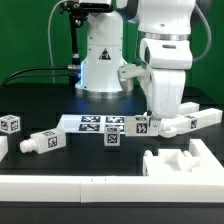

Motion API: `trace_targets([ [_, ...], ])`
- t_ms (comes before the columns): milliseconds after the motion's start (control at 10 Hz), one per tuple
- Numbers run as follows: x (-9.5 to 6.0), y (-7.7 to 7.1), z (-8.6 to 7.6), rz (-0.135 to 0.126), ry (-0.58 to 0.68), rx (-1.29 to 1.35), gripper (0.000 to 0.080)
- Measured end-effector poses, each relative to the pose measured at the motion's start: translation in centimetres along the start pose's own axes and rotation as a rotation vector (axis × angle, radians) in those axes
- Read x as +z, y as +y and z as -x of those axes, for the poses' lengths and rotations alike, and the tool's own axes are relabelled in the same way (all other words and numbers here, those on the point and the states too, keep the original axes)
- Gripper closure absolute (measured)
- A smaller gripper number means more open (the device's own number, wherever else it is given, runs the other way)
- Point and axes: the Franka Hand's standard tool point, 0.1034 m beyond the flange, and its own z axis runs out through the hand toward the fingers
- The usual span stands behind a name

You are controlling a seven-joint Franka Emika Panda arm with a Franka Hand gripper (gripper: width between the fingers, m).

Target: Assemble chair

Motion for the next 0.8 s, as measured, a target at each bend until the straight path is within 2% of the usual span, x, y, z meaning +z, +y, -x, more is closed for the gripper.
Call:
trace_targets([
  [200, 0.1, 0.0, 0.0, 0.007, -0.009, -0.140, 0.0515],
  [300, 0.6, -0.3, -0.3, 0.012, -0.023, -0.348, 0.0515],
  [500, 1.2, -0.7, 0.4, -0.011, -0.030, -0.554, 0.0515],
  [800, 1.3, -0.7, 1.0, -0.017, -0.052, -0.702, 0.0515],
])
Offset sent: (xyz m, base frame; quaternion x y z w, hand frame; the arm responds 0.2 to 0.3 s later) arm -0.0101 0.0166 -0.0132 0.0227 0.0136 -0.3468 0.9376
